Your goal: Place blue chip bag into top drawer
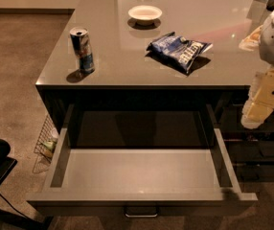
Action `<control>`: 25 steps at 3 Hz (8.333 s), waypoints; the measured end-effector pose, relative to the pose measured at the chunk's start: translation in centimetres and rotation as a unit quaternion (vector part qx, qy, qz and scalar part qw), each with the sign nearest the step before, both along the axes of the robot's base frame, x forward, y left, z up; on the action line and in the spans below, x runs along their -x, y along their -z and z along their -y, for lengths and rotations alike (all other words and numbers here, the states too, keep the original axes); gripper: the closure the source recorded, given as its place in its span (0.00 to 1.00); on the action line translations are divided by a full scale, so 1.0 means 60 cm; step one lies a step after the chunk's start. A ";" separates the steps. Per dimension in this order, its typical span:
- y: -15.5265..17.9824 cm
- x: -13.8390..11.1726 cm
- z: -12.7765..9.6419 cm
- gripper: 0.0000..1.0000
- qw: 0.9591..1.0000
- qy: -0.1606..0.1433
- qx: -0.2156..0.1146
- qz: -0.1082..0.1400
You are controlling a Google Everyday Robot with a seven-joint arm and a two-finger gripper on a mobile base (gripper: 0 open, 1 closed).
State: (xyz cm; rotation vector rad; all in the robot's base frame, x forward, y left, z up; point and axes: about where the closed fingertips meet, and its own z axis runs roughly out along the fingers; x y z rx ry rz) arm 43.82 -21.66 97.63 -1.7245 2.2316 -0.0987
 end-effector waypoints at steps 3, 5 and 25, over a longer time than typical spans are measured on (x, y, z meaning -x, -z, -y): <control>0.004 -0.040 -0.002 0.00 0.999 0.004 -0.026 0.026; -0.006 -0.074 -0.001 0.00 0.996 0.009 -0.059 0.066; -0.091 -0.074 -0.203 1.00 0.929 -0.122 -0.326 0.128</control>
Offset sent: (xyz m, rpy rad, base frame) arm 0.0586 -0.0020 -0.0119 0.1247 -0.0994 -0.0152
